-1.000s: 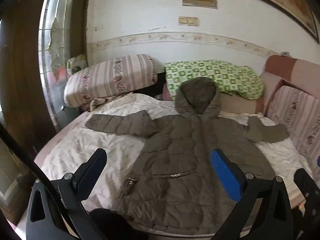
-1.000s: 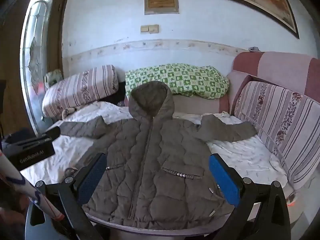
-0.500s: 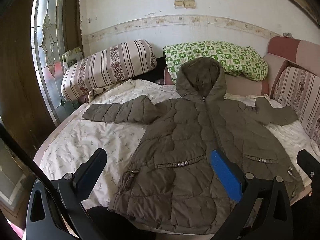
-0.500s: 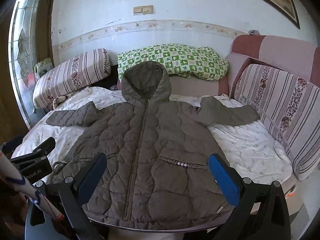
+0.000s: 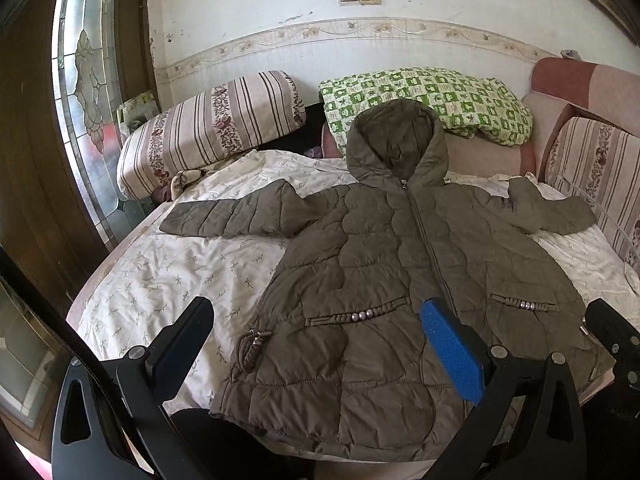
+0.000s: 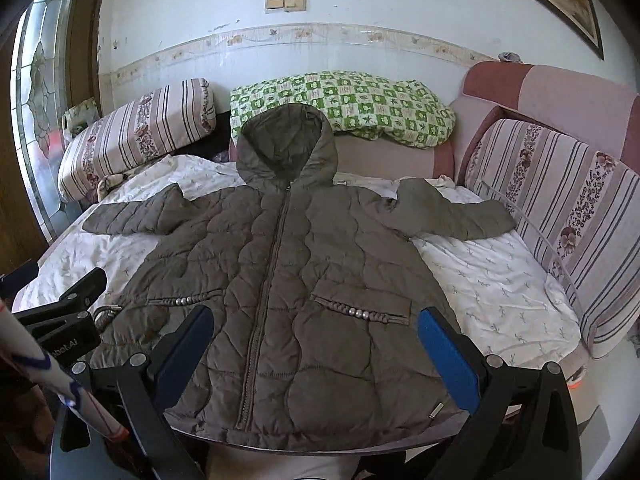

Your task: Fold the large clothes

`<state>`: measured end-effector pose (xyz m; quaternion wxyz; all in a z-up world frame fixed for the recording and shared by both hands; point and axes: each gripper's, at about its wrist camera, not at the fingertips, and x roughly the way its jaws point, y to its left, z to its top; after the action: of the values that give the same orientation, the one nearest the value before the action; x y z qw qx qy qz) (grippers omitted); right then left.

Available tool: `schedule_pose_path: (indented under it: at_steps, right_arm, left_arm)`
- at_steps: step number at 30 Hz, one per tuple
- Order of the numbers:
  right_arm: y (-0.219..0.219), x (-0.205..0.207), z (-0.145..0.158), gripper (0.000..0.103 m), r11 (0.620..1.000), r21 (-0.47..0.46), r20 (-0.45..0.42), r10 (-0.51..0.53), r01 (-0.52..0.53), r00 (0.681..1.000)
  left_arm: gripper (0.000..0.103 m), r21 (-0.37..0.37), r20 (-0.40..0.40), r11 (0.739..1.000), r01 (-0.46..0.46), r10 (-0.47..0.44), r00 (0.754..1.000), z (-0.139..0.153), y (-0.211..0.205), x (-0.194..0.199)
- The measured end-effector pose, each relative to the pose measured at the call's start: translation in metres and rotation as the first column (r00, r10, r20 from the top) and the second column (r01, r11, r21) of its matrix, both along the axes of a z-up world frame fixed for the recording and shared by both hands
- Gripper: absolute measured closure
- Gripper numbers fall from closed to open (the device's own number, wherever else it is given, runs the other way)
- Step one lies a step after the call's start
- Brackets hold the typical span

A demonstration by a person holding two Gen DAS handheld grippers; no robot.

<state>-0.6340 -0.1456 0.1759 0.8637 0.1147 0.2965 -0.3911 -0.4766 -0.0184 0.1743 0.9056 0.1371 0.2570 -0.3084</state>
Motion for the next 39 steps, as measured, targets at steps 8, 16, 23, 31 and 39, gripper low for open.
schedule_pose_path:
  at_steps: [8,16,23,31,39]
  right_arm:
    - [-0.001,0.002,-0.002,0.000,1.000,0.016,0.021,-0.027,0.027,0.999]
    - [-0.004,0.002,-0.005,0.000,0.999,0.023,0.024,-0.030,0.030,0.999]
    - [-0.009,0.004,-0.010,0.000,0.999,0.039,0.011,-0.025,0.024,1.000]
    - [-0.050,0.006,-0.015,0.000,0.994,0.098,0.012,-0.043,0.042,0.999]
    - [-0.116,-0.024,0.001,0.000,0.974,0.074,0.021,-0.215,0.213,0.976]
  left_arm:
    - [0.000,0.003,-0.002,1.000,0.003,-0.003,1.000,-0.002,0.001,-0.001]
    - [0.000,0.012,-0.007,1.000,0.010,-0.010,1.000,-0.004,0.003,0.000]
    - [0.000,0.026,-0.014,1.000,0.014,-0.014,1.000,-0.007,0.002,0.002]
    - [0.000,0.033,-0.020,0.999,0.039,-0.038,0.999,-0.001,-0.022,0.027]
    - [0.000,0.029,-0.067,0.999,0.026,-0.024,0.997,0.001,-0.091,0.086]
